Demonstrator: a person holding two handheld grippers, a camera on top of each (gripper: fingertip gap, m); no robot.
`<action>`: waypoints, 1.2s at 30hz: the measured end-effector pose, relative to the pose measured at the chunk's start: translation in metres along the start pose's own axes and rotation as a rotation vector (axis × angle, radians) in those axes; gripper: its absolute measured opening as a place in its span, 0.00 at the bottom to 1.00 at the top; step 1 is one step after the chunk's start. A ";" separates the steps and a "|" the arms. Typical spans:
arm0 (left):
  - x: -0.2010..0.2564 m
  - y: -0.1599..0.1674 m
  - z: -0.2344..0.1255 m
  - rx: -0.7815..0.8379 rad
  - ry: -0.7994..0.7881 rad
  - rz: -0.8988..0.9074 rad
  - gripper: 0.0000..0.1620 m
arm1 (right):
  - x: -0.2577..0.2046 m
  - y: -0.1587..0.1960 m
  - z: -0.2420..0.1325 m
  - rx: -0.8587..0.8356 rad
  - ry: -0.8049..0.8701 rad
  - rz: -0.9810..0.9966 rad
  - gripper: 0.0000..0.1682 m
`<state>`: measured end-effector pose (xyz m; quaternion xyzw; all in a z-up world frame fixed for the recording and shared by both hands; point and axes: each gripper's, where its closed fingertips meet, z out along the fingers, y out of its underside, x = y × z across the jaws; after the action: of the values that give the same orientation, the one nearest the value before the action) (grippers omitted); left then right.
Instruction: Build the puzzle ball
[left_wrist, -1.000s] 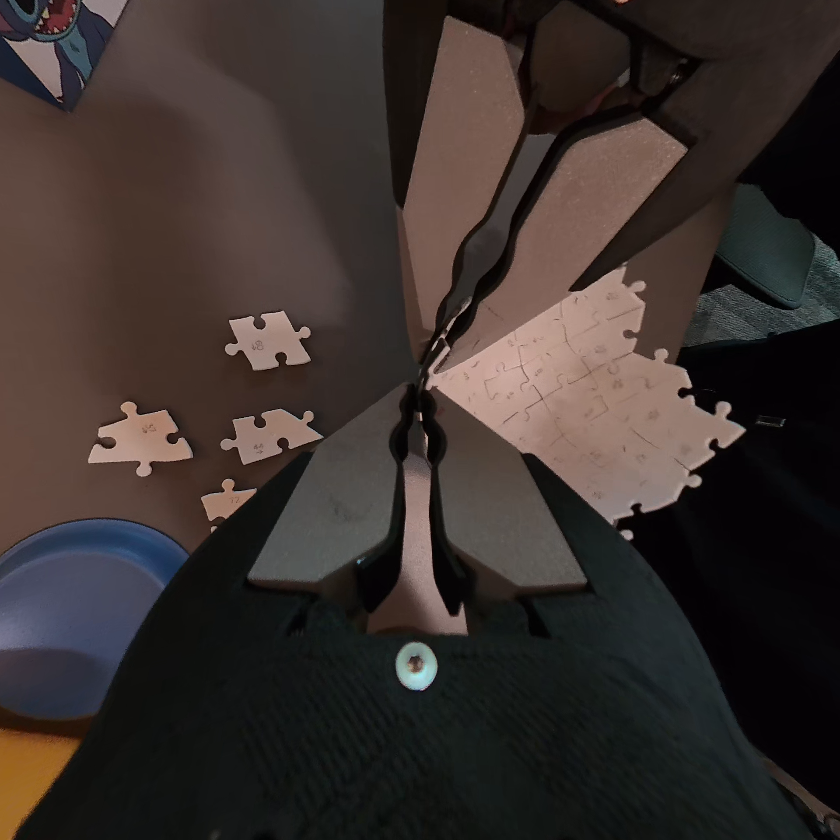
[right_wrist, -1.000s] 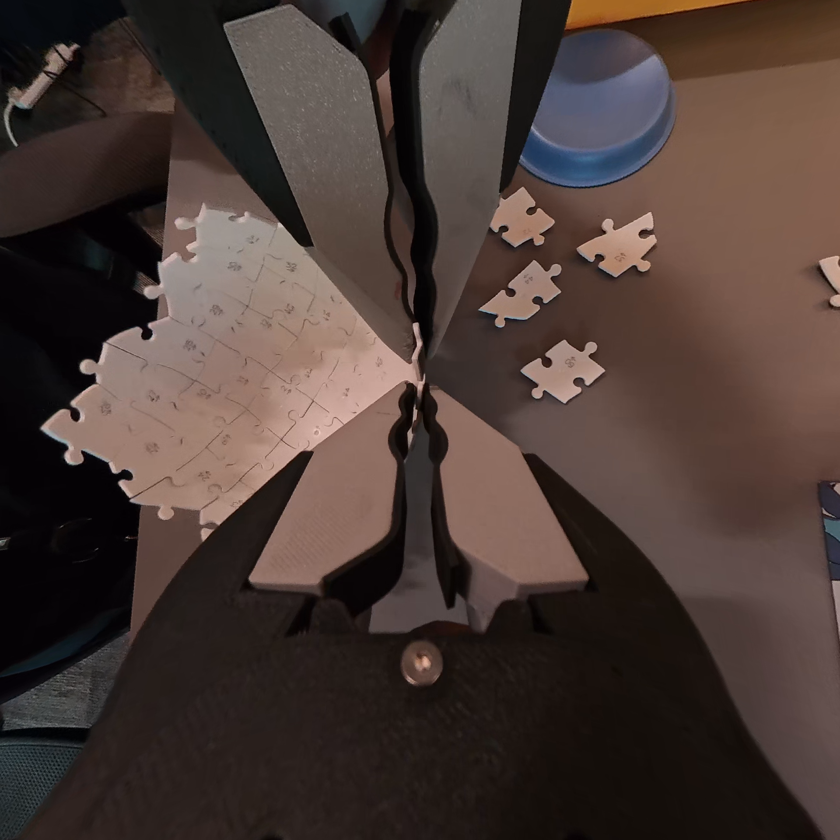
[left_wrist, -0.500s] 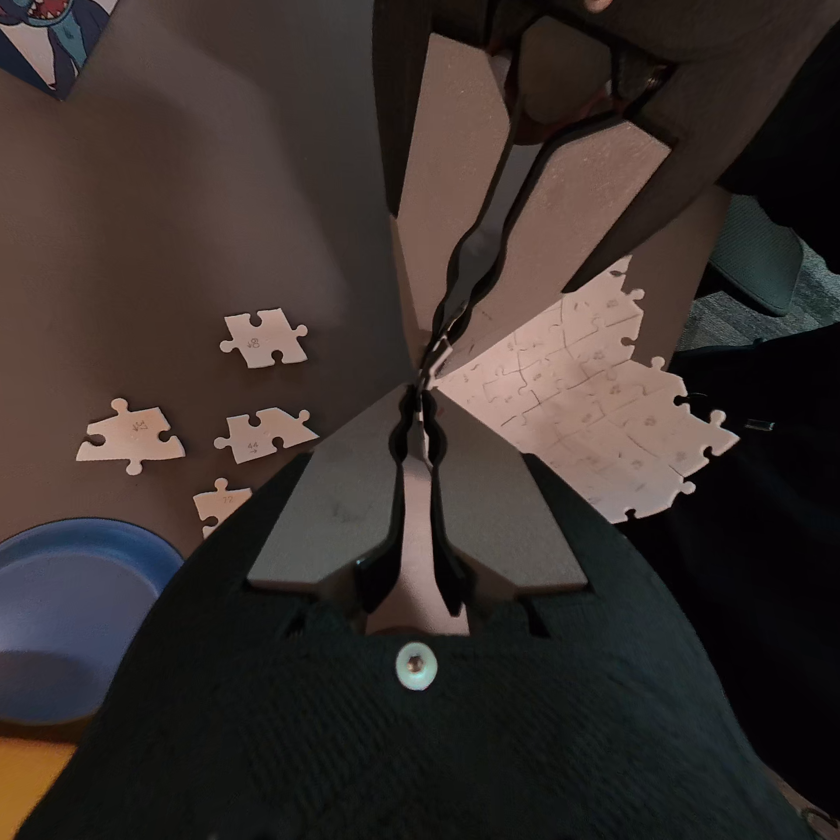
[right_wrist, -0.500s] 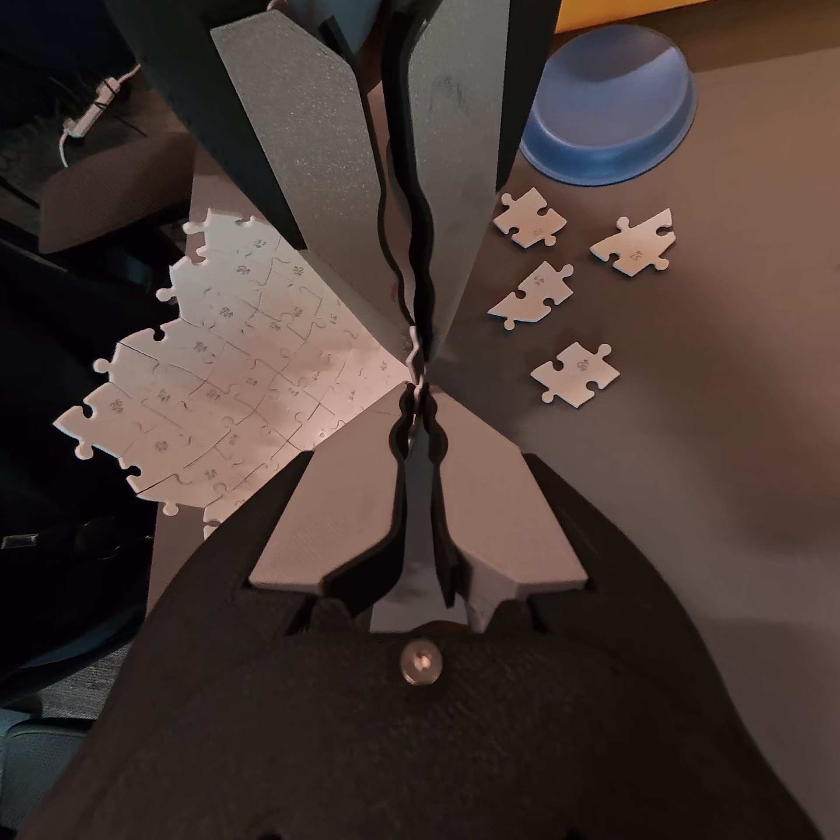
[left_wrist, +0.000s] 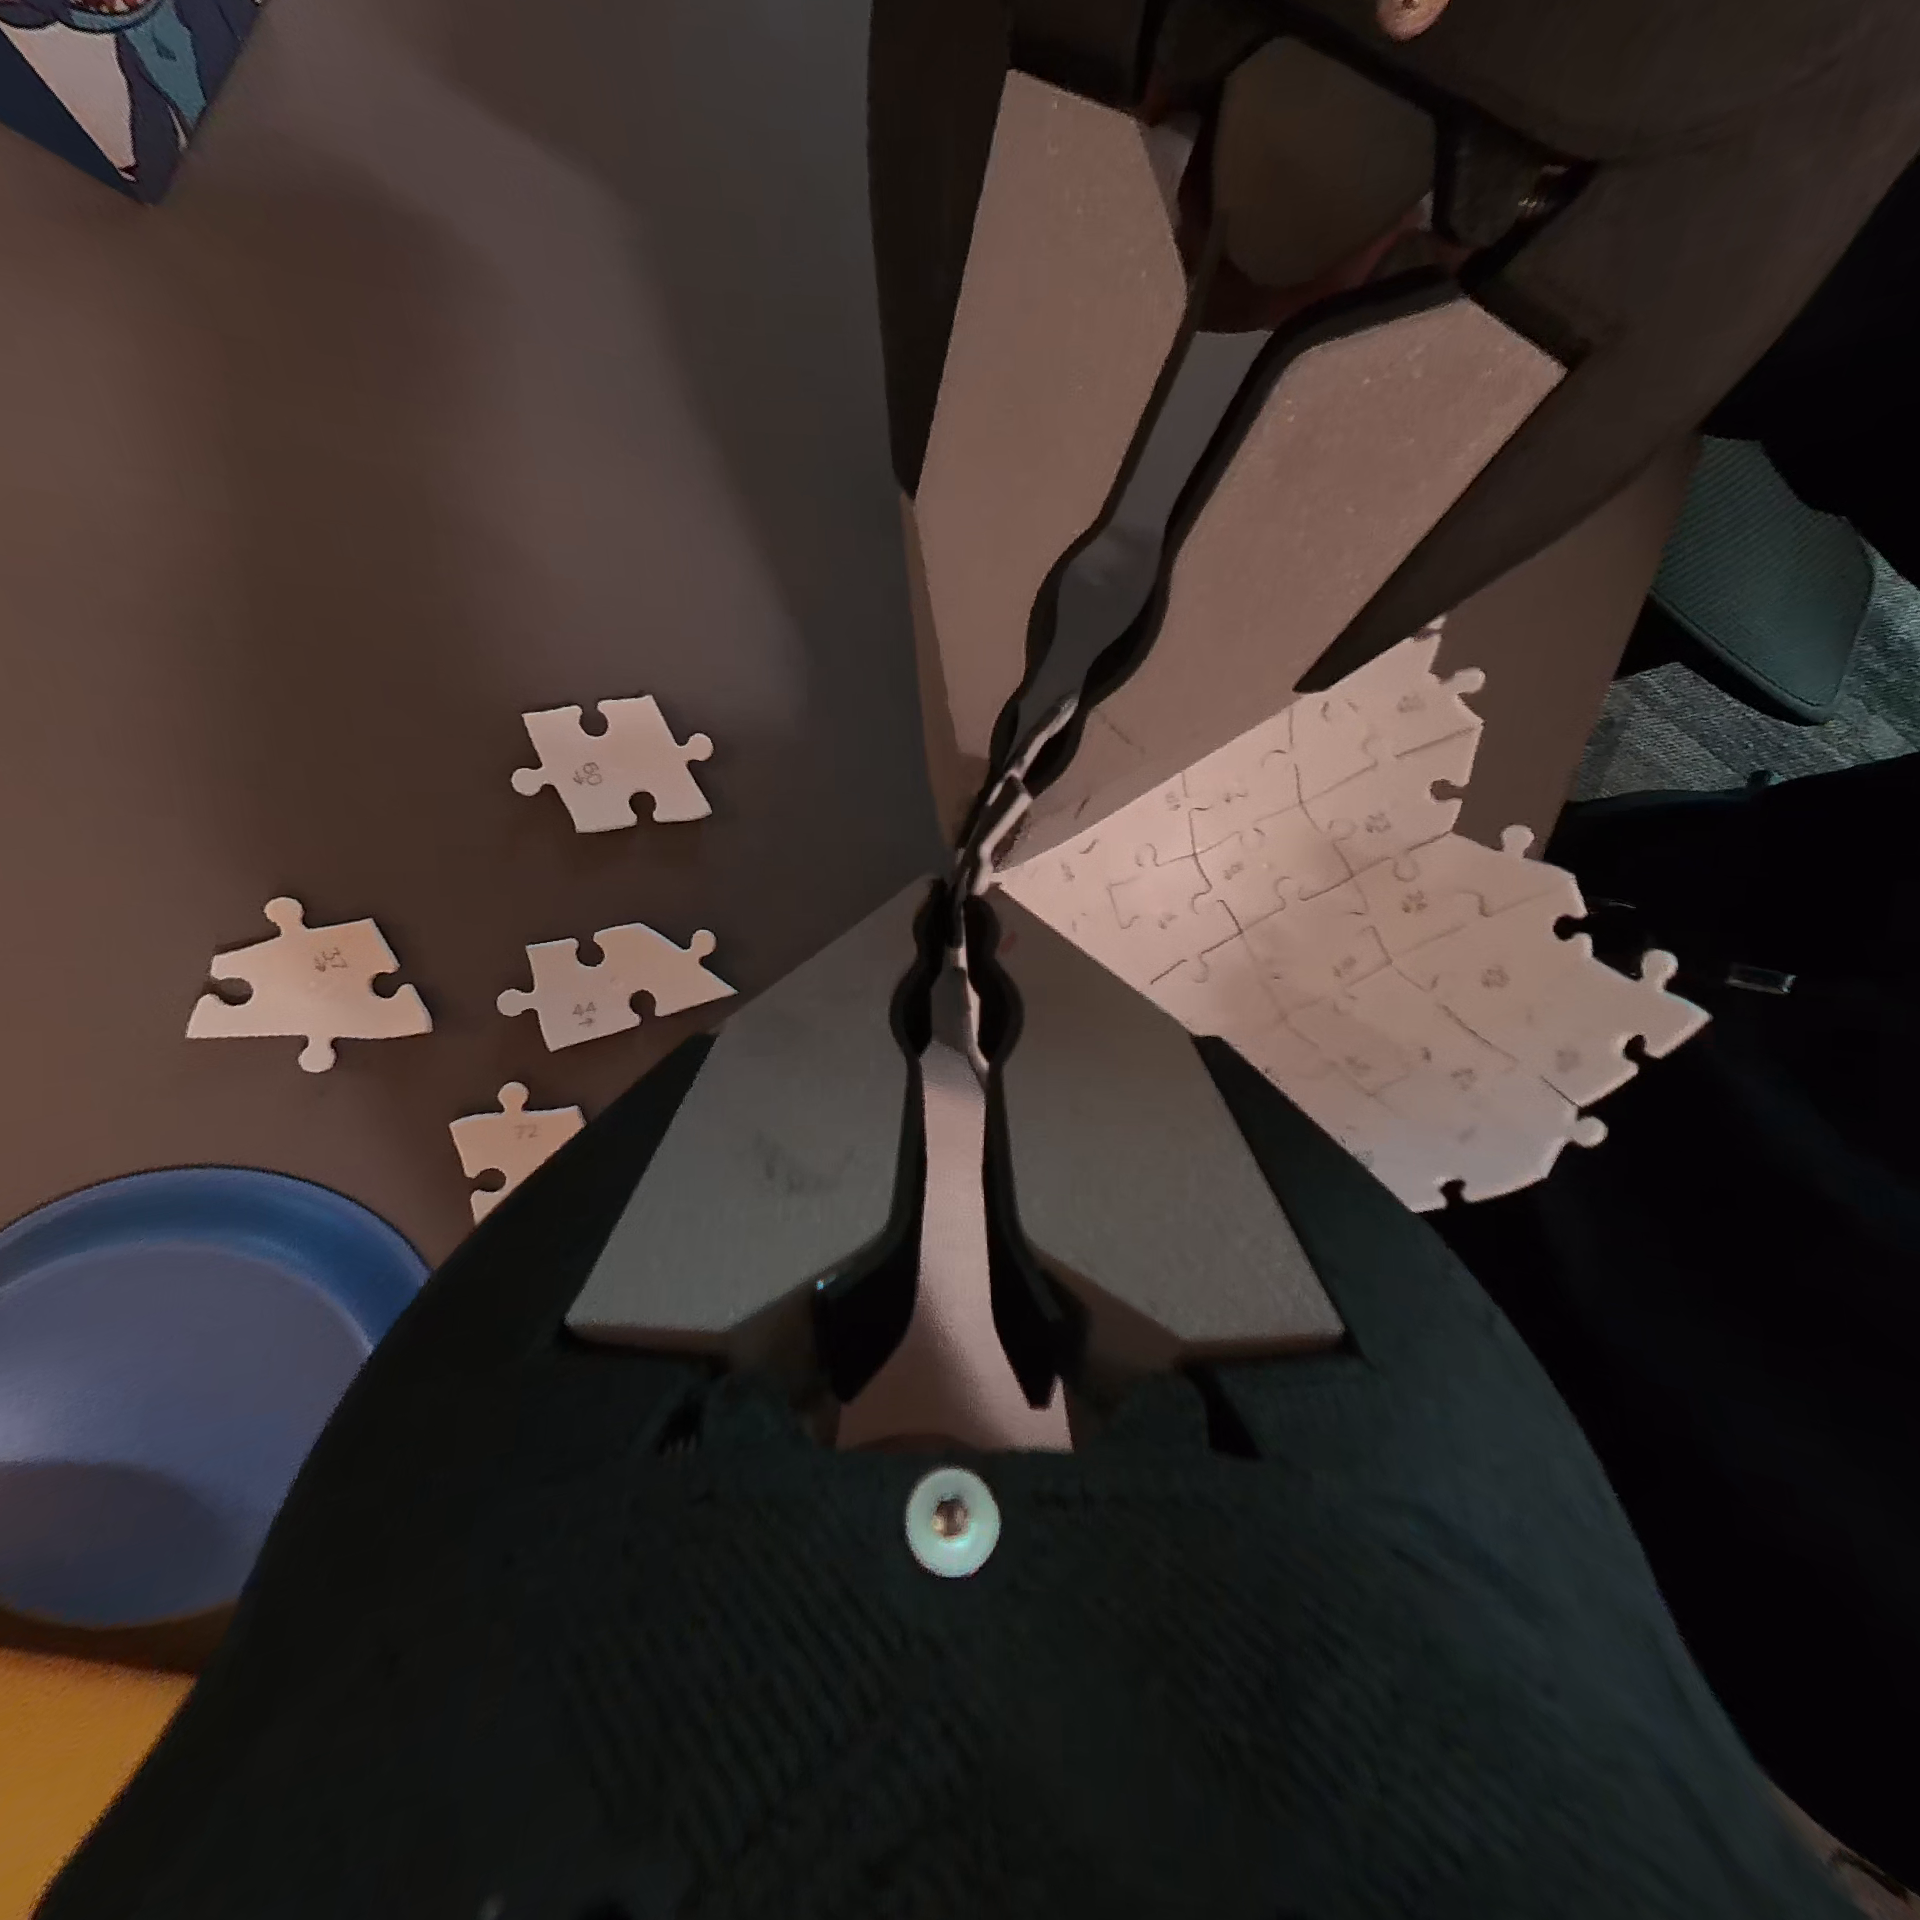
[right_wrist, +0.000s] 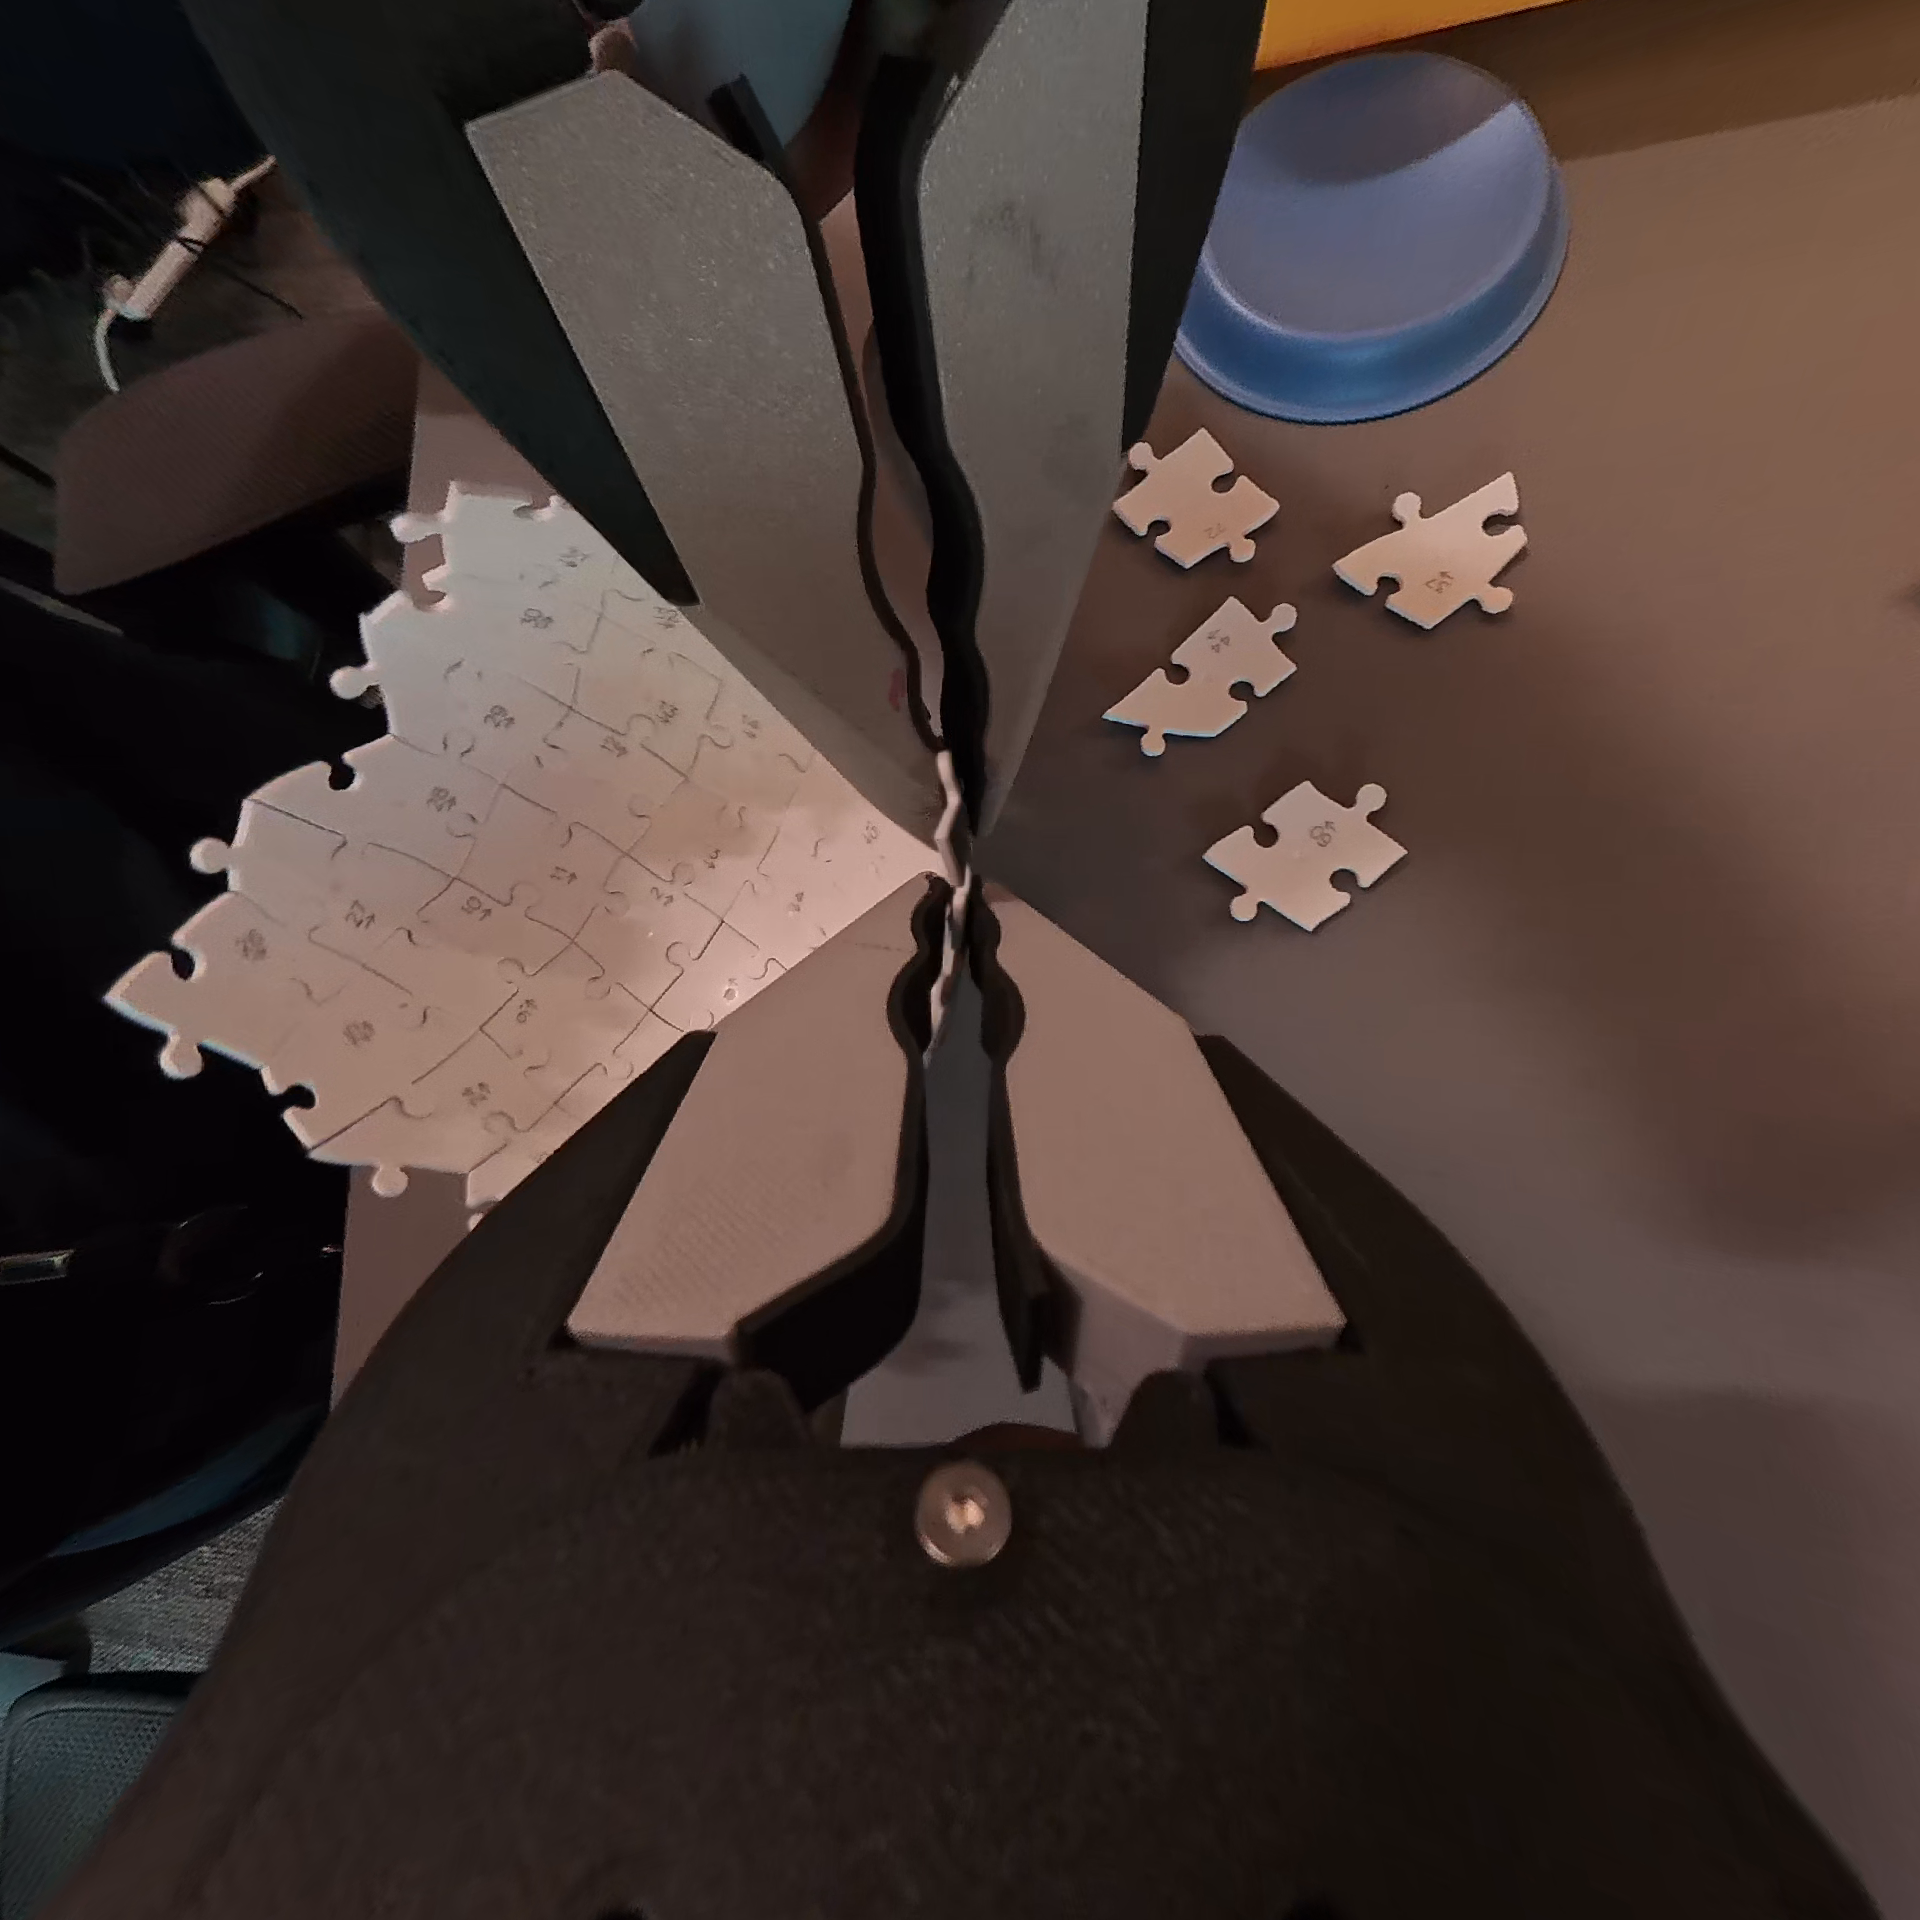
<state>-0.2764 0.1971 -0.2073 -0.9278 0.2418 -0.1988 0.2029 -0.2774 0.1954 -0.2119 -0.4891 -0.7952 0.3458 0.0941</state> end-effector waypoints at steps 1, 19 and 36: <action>-0.001 0.000 0.000 0.000 -0.012 -0.004 0.00 | 0.003 0.001 -0.001 -0.013 0.022 -0.003 0.01; 0.003 -0.001 -0.001 -0.006 0.023 -0.040 0.03 | 0.000 0.002 -0.006 -0.020 0.016 -0.012 0.00; 0.004 0.002 0.003 -0.021 0.015 -0.017 0.00 | -0.002 -0.004 -0.002 0.018 0.000 -0.012 0.01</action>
<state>-0.2725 0.1946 -0.2096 -0.9305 0.2373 -0.2049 0.1894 -0.2781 0.1940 -0.2078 -0.4834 -0.7950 0.3522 0.1007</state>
